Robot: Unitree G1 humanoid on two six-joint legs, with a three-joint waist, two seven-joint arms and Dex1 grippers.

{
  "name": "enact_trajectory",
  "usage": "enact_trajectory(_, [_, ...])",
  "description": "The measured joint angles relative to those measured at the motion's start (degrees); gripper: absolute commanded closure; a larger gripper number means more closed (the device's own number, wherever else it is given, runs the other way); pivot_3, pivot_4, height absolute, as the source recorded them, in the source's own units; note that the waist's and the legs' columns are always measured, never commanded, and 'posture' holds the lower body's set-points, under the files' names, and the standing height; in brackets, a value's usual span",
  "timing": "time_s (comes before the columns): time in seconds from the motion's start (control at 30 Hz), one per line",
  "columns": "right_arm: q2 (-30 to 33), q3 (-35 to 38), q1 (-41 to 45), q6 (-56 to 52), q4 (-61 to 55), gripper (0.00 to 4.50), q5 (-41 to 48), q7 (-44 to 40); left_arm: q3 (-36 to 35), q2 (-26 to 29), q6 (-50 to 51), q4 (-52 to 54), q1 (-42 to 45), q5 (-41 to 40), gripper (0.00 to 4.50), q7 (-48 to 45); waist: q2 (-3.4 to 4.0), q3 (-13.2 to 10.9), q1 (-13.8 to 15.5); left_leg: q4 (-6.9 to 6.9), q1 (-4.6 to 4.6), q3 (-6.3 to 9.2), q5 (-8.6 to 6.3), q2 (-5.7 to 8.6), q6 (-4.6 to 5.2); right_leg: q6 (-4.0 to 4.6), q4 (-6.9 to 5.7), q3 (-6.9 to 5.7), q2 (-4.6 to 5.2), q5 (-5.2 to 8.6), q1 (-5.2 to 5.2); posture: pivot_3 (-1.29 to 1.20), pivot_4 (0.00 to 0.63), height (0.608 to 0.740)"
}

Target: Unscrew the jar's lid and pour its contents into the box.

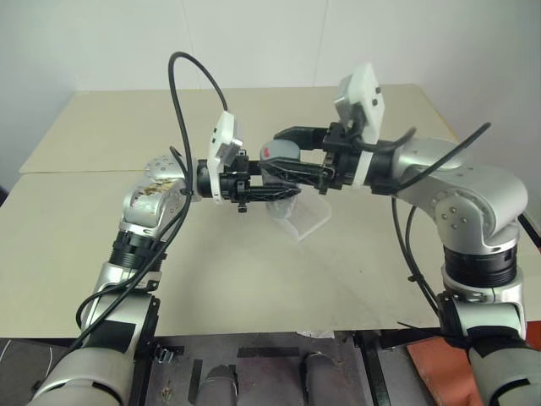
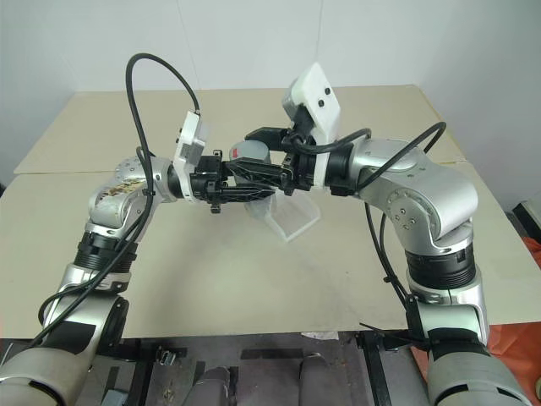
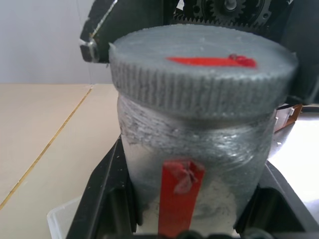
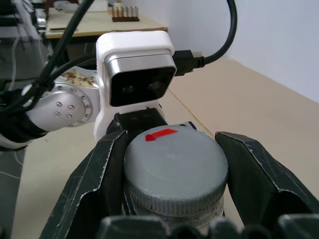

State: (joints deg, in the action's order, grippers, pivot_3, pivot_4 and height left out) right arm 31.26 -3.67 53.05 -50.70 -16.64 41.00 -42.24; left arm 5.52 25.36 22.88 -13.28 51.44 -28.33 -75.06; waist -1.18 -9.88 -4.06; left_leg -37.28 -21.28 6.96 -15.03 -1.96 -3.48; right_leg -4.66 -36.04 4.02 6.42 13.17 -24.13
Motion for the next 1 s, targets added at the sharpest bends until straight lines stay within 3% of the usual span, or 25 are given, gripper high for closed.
enact_trajectory(0.2, [0.6, -2.5, 0.4, 13.7, 9.2, 1.75, 0.7, -27.4, 4.0, 4.3, 1.0, 4.7, 0.3, -4.3, 2.58, -14.2, 0.06, 0.0, -0.3, 0.01, 0.01, -0.01, 0.0, -0.01, 0.0, -0.01, 0.0, 0.01, -0.01, 0.0, 0.01, 0.0, 0.15, 0.74])
enact_trajectory(0.43, [-1.6, -5.8, 5.1, 23.9, 18.5, 1.75, -1.2, -43.8, 6.7, 6.7, 1.0, 9.2, 0.0, -7.5, 2.58, -15.6, 0.18, -0.1, -0.5, -0.04, 0.04, 0.01, 0.0, -0.01, -0.01, -0.01, -0.04, 0.0, -0.01, 0.01, 0.02, 0.0, 0.15, 0.74])
enact_trajectory(0.47, [-1.9, -6.0, 5.3, 24.5, 19.4, 1.75, -1.7, -44.3, 6.7, 6.6, 1.0, 8.9, -0.1, -7.3, 2.58, -15.6, 0.18, -0.1, -0.5, -0.03, 0.04, 0.01, 0.01, -0.01, -0.01, -0.01, -0.04, 0.0, -0.02, 0.01, 0.01, 0.0, 0.15, 0.74])
enact_trajectory(0.6, [-2.6, -6.5, 5.3, 27.1, 21.6, 0.44, -4.9, -44.5, 5.8, 6.3, 0.9, 7.9, -0.9, -6.7, 2.58, -15.7, 0.2, -0.2, -0.5, -0.04, 0.01, 0.01, 0.03, -0.02, -0.05, -0.01, -0.06, 0.0, -0.02, 0.01, -0.02, 0.0, 0.15, 0.74])
enact_trajectory(0.67, [-2.6, -6.3, 4.7, 27.4, 21.9, 0.01, -6.2, -43.3, 4.6, 6.3, 0.8, 7.9, -0.9, -6.8, 2.58, -15.7, 0.21, -0.2, -0.4, -0.03, 0.01, 0.02, 0.03, -0.01, -0.06, -0.01, -0.06, 0.0, -0.02, 0.01, -0.02, 0.0, 0.15, 0.74])
enact_trajectory(1.0, [3.5, 3.0, -6.8, 24.2, 9.4, 0.01, -7.2, -26.8, -0.5, 6.1, 2.5, 5.2, -2.2, -4.0, 2.58, -3.8, 0.2, -0.2, 0.1, -0.05, 0.0, 0.04, 0.04, 0.0, -0.07, -0.01, -0.05, 0.0, -0.01, 0.01, -0.01, 0.0, 0.15, 0.74])
